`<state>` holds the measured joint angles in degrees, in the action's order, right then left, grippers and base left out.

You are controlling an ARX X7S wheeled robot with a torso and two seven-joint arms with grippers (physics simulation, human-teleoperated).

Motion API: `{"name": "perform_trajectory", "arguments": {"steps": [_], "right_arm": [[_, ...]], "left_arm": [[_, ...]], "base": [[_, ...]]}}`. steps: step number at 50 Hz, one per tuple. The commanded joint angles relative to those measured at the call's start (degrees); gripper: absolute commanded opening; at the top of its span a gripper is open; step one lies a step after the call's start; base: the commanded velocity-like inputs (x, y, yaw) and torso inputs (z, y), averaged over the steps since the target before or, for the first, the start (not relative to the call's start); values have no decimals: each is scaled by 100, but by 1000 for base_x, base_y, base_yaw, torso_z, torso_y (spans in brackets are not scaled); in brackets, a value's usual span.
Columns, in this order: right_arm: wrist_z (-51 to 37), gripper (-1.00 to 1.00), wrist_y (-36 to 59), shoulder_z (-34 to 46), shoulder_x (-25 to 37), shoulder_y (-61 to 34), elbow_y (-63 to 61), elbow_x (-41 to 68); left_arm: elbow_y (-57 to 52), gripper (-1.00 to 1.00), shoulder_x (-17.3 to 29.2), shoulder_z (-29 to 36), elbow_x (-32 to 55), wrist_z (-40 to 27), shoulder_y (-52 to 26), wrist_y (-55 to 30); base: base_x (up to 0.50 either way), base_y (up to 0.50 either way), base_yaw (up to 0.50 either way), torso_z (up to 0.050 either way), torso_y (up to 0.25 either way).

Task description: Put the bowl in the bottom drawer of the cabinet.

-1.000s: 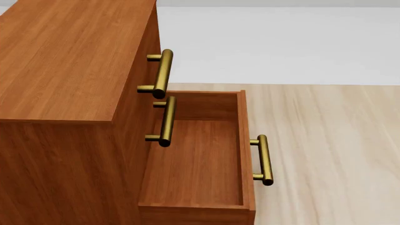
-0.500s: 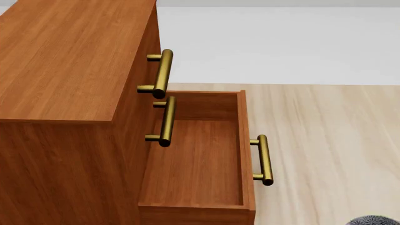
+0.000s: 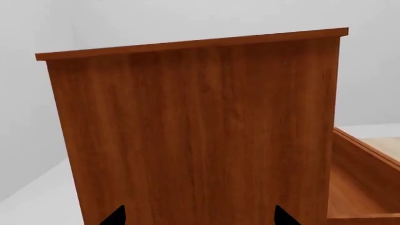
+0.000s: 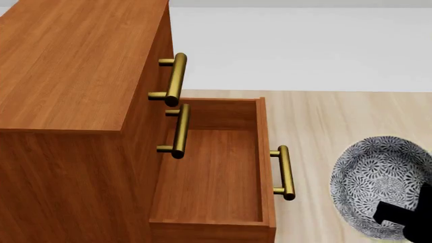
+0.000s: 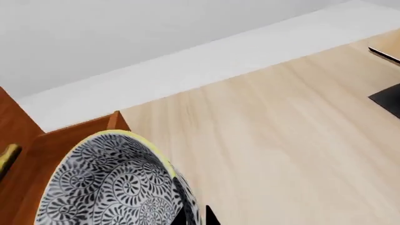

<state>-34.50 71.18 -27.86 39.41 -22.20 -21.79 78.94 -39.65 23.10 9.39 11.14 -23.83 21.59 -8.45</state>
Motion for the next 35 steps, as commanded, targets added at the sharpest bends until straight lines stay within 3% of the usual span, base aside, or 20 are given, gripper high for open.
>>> {"name": "perform_trajectory", "arguments": {"steps": [1, 16, 35], "right_arm": [[-1055, -100, 247, 169, -238, -983, 114, 1090], [-1993, -100, 135, 1017, -685, -2324, 876, 1677], [-2187, -100, 59, 1801, -1261, -3329, 1851, 1624]], "left_arm": [[-47, 100, 16, 24, -7, -28, -7, -17], [-89, 100, 66, 29, -97, -63, 124, 144], [-295, 100, 187, 48, -302, -149, 445, 240]], "base": [[0, 0, 0, 0, 0], [0, 0, 0, 0, 0], [0, 0, 0, 0, 0]]}}
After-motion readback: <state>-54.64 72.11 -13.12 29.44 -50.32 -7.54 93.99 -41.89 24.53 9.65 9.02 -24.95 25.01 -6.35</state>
